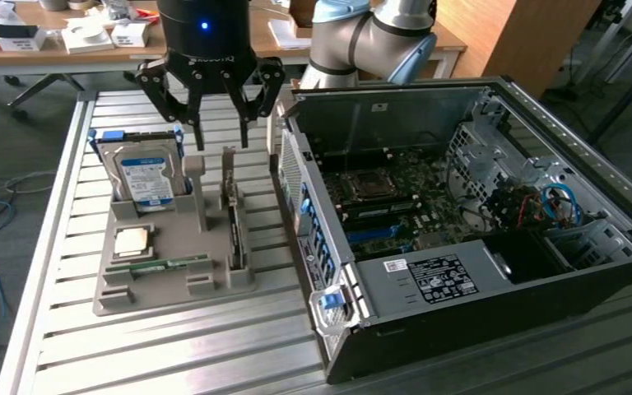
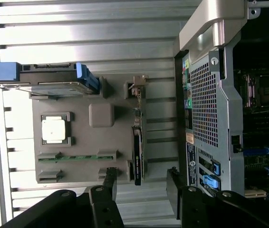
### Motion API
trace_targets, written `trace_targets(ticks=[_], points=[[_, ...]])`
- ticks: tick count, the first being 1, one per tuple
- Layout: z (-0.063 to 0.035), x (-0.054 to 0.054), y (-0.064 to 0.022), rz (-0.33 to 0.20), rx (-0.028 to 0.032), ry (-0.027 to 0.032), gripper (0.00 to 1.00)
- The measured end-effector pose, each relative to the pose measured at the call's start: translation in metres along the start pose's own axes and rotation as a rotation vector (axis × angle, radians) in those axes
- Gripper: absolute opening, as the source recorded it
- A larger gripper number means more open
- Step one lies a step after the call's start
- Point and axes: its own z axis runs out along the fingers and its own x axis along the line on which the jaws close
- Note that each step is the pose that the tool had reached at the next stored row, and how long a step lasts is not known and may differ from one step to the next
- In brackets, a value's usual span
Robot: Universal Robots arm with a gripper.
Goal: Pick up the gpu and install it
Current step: 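Pick up the gpu and move the gpu toward the slot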
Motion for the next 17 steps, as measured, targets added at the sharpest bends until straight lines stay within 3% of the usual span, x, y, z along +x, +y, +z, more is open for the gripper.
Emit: trace_targets(ticks=[1, 4, 17], points=[[0.0006, 0.0000, -0.0001, 0.000, -0.0031, 0.0001, 0.55], [0.0033, 0.0001, -0.0001, 0.000, -0.0049, 0.0004, 0.55], [0.0090, 0.0002, -0.0004, 0.000, -0.0053, 0.0006, 0.55]])
